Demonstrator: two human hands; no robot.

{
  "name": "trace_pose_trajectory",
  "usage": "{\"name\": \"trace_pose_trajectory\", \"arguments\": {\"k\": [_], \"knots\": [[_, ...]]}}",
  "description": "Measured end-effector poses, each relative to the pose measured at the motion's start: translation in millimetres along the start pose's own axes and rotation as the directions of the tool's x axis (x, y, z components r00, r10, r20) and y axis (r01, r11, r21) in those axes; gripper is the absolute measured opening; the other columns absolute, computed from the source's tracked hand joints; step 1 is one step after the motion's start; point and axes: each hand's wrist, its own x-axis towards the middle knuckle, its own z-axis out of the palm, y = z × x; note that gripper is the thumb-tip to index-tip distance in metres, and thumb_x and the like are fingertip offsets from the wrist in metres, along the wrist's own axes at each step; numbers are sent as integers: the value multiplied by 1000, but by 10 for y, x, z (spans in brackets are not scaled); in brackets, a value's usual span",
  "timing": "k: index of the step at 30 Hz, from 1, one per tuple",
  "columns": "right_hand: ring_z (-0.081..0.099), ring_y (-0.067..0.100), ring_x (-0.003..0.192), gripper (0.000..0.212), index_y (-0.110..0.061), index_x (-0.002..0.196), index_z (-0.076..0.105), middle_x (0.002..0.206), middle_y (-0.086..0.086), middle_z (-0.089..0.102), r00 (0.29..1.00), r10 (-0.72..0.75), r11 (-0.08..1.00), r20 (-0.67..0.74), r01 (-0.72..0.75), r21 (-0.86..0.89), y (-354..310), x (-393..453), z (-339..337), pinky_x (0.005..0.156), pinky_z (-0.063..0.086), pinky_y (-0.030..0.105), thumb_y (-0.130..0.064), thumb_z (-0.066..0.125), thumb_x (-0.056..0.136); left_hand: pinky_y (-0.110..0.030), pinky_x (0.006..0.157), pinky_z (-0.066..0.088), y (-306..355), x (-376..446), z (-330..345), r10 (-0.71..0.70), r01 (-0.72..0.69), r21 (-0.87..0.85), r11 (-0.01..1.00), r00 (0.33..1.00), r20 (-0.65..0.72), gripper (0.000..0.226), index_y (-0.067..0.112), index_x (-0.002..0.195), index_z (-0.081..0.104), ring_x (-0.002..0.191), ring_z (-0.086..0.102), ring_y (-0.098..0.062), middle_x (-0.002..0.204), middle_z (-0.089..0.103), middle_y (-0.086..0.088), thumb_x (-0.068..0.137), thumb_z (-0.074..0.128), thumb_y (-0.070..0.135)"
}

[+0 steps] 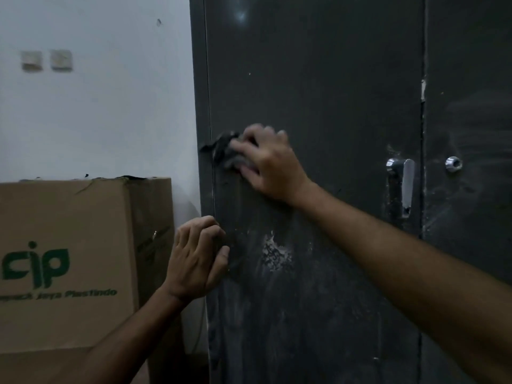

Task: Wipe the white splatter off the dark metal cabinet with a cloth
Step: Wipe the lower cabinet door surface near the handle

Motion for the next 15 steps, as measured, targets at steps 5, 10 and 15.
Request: {"name": "trace_pose_trajectory", "arguments": {"k": [5, 10, 15], "knots": [[54, 33, 98, 43, -14, 130, 66, 126, 17, 59, 999, 19, 992, 28, -22, 126, -543, -217, 218, 80, 45, 47, -30, 68, 90, -37, 96, 30, -12, -156, 29, -75, 75, 0, 997, 997, -20, 33, 11, 116, 49, 111, 50, -32, 123, 49, -11, 98, 46, 38], [56, 30, 100, 38, -21, 132, 67, 129, 14, 62, 880, -421, 907, 218, 407, 110, -210, -1012, -8, 81, 42, 44, -31, 64, 96, -34, 94, 27, 23, -155, -40, -90, 91, 6, 996, 996, -21, 36, 12, 119, 50, 111, 50, -31, 123, 50, -10, 97, 45, 41], [59, 37, 97, 44, -14, 132, 66, 126, 16, 58, 944, 328, 942, -15, -326, 74, -280, -1231, -34, 77, 45, 48, -24, 69, 89, -41, 123, 25, 14, -272, 173, -97, 98, 2, 995, 985, 140, 60, 8, 144, 48, 142, 42, -34, 149, 48, -15, 99, 46, 47]]}}
